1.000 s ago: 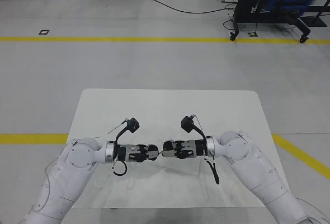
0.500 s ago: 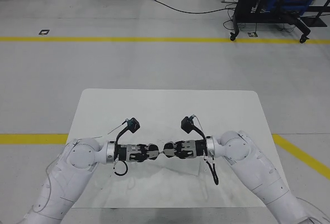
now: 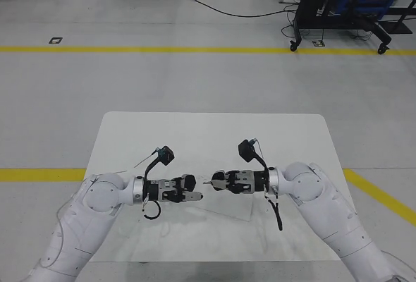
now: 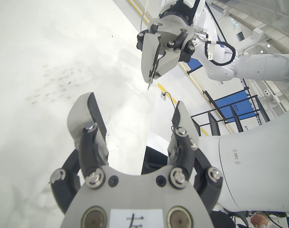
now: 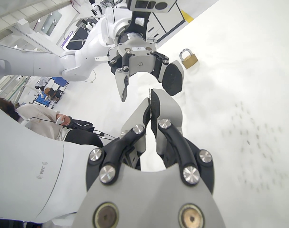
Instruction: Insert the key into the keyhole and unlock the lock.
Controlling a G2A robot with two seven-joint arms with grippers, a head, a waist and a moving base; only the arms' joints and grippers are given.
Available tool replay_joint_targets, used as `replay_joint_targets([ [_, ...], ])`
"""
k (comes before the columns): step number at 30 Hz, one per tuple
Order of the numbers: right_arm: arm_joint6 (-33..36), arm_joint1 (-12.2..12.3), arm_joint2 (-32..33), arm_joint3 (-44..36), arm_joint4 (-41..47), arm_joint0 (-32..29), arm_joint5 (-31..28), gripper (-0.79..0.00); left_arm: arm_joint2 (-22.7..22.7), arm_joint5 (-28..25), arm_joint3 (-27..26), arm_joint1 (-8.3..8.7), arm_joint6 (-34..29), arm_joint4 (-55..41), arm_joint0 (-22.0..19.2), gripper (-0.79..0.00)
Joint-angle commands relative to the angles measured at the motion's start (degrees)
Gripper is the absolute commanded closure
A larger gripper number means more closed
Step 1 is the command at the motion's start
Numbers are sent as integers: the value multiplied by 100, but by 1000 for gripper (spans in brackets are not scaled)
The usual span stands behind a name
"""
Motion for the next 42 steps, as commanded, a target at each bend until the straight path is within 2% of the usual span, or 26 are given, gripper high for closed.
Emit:
replay_joint_targets([
  [1,0,-1,-1,1,-2,1,2,0,0,0,0,0,0,0,0,-785],
  [7,0,-1,-1,1,-2,1,2,0,-84,127,-117,15,183,222,4,-785],
  [12,0,-1,-1,1,-2,1,2,0,-906,632,-1067,194,195,633,301,-785],
  [16,0,-1,-1,1,-2,1,2,0,-1873,1517,-2134,386,-337,1329,729,-785],
  [19,0,-1,-1,1,-2,1,2,0,-2524,2319,-2908,495,-790,2004,1207,-785],
  [23,0,-1,-1,1,-2,1,2,0,-2955,3174,-3515,574,-1245,2942,1825,-785],
  [26,0,-1,-1,1,-2,1,2,0,-2739,3586,-3587,587,-1334,3580,2057,-785],
  [29,0,-1,-1,1,-2,1,2,0,-2334,3830,-3329,568,-1105,3949,1957,-785],
  [32,0,-1,-1,1,-2,1,2,0,-1827,3942,-2899,533,-979,4155,1656,-785],
  [37,0,-1,-1,1,-2,1,2,0,-1066,4246,-2182,476,-1309,4804,882,-785],
  [41,0,-1,-1,1,-2,1,2,0,-716,4475,-1946,424,-1442,5026,451,-634],
  [42,0,-1,-1,1,-2,1,2,0,-658,4488,-1910,417,-1489,5064,380,-619],
])
